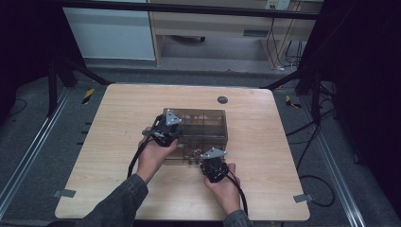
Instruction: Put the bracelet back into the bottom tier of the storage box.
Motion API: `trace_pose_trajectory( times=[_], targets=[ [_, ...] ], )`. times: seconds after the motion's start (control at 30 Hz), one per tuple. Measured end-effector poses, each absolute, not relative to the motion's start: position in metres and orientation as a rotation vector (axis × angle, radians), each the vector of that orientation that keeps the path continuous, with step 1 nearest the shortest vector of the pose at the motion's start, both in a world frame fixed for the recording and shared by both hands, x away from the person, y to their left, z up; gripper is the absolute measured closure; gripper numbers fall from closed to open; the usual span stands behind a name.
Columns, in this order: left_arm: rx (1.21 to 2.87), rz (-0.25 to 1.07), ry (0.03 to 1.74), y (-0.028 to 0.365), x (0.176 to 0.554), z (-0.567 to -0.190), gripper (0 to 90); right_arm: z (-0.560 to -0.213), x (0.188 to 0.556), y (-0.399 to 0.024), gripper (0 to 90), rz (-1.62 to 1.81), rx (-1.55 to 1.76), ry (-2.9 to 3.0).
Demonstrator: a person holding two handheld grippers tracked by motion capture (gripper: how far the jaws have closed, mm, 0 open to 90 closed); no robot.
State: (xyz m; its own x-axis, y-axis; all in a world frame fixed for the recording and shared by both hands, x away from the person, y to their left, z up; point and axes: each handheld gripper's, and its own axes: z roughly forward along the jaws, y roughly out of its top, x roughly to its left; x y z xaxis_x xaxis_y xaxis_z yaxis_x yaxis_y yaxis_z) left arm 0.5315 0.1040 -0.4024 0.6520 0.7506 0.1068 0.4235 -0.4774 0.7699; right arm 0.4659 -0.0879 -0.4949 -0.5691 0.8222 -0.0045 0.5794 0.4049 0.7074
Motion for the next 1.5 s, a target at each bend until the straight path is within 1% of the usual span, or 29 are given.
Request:
trace_pose_trajectory(
  times=[1.5],
  targets=[
    [2.127,0.579,0.907,0.102,0.531,-0.403,90.0,-0.496,0.485,-0.086,90.0,0.911,1.233,2.292]
  ],
)
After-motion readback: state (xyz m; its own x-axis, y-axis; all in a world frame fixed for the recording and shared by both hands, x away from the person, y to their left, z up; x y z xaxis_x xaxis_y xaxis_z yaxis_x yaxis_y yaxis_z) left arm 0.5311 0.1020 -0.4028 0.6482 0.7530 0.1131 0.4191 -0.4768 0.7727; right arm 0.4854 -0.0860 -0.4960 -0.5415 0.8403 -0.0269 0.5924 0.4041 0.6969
